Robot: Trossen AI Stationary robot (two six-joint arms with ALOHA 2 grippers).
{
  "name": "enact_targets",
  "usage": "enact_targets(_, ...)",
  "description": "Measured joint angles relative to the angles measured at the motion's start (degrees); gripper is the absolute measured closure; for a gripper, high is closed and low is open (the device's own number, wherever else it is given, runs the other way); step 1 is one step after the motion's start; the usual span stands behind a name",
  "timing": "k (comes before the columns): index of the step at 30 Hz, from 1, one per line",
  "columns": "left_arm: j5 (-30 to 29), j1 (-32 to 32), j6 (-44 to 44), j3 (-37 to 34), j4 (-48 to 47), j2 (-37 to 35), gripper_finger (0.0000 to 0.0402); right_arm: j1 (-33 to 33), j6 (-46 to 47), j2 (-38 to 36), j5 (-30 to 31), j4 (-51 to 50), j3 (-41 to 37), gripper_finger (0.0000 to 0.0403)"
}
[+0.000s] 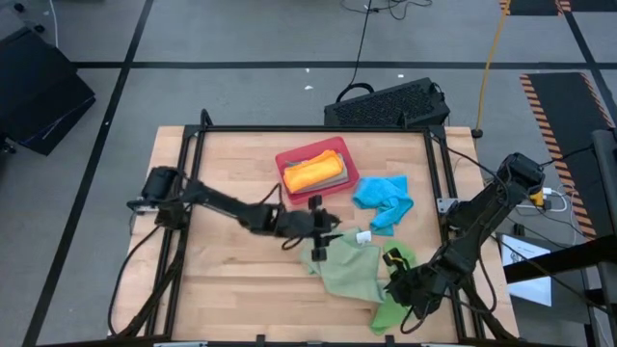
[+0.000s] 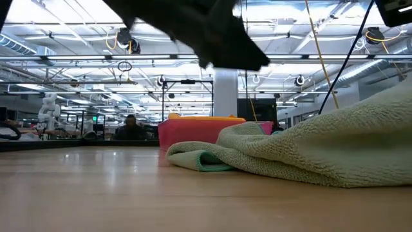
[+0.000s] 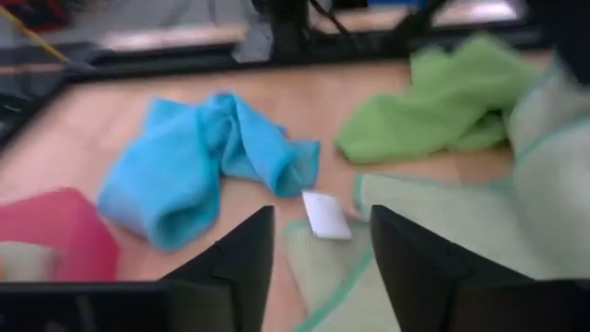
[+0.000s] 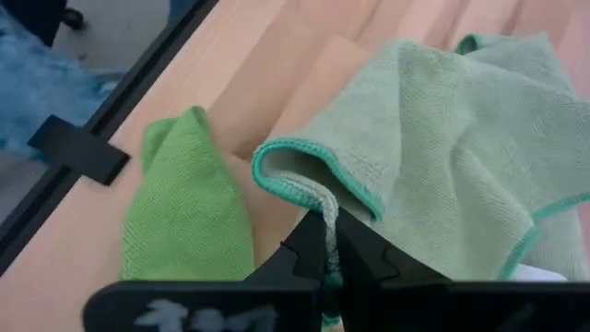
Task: Fold microfiber towels
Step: Fold the light green microfiber cloth
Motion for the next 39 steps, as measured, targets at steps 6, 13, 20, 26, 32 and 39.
enact_targets(6, 13.11, 4.26, 3.46, 0.46, 4.57, 5.93, 0.0158, -1.83, 1.45, 0.00, 1.33, 1.20, -1.10, 0.0399)
enact_targets(13, 18.23, 5.18, 4.12, 10.60, 1.90, 14.45, 0.0142, -2.52, 5.53, 0.00, 1.09, 1.09, -3.52, 0.0399)
enact_targets(20, 25.85, 5.40, 4.90, 24.05, -12.06, 23.20, 0.0159, -2.52, 8.07, 0.00, 1.05, 0.78, -3.83, 0.0399)
enact_targets(26, 30.30, 4.27, 11.77, 26.10, -20.04, 23.95, 0.0234, -2.47, 7.81, -0.01, 1.05, 0.42, -3.83, 0.0399)
enact_targets(32, 23.03, 2.50, 14.30, 26.07, -23.92, 20.54, 0.0387, -2.47, 4.34, -0.02, 1.12, 0.53, -3.81, 0.0399)
enact_targets(39, 7.94, -2.17, 8.54, 26.10, -43.32, 8.83, 0.0396, -3.67, -0.42, -0.04, 5.12, 0.21, -3.78, 0.0399)
